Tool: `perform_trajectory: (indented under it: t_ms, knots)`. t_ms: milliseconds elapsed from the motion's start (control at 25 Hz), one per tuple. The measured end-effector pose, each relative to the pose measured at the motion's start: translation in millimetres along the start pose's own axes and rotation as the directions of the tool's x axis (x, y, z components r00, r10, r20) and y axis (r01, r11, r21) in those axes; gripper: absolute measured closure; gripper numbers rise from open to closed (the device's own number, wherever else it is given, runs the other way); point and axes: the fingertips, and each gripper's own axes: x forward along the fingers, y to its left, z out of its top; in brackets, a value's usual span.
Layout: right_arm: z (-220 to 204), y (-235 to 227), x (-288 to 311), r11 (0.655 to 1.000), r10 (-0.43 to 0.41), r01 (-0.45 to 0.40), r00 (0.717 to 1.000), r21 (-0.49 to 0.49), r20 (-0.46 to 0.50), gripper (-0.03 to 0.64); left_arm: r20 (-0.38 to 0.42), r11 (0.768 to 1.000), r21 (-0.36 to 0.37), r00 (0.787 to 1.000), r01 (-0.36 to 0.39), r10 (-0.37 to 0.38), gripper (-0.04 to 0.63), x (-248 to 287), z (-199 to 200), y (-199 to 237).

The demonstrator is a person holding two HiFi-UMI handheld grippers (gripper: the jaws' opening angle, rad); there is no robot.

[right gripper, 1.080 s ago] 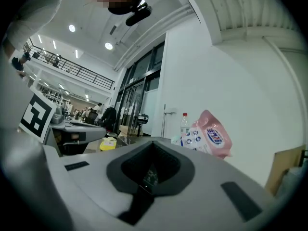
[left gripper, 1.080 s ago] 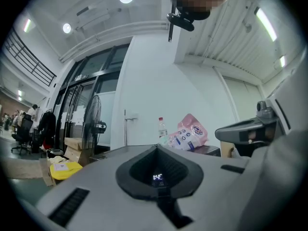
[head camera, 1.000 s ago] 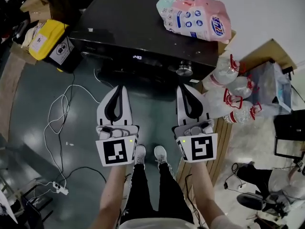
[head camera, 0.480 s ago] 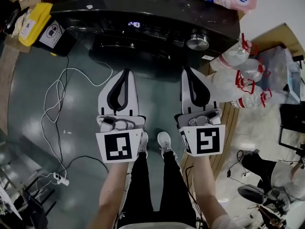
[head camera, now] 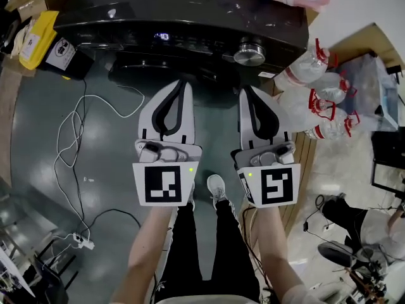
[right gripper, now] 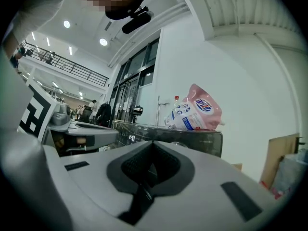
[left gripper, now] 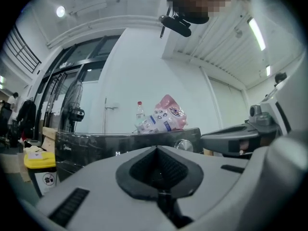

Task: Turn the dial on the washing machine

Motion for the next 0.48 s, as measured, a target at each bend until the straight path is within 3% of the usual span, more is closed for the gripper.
perform_trajectory:
  t_ms: [240,480]
  knots:
    - [-13.7,-25.4,-10.9,1.000,-0.022,0.023,1.000,0.005,-0.018,0.614,-0.031,0.995,-0.014,0.995,0.099,-0.100,0.597,39.9,-14.6,-39.5]
    - [-25.6,-50.5,-18.4,0.999,-0.049,0.049,0.998,0.012,-0.031,0.614,-0.047,0.993,-0.015,0.992,0.115,-0.116,0.597,69.8,-29.7,-58.6]
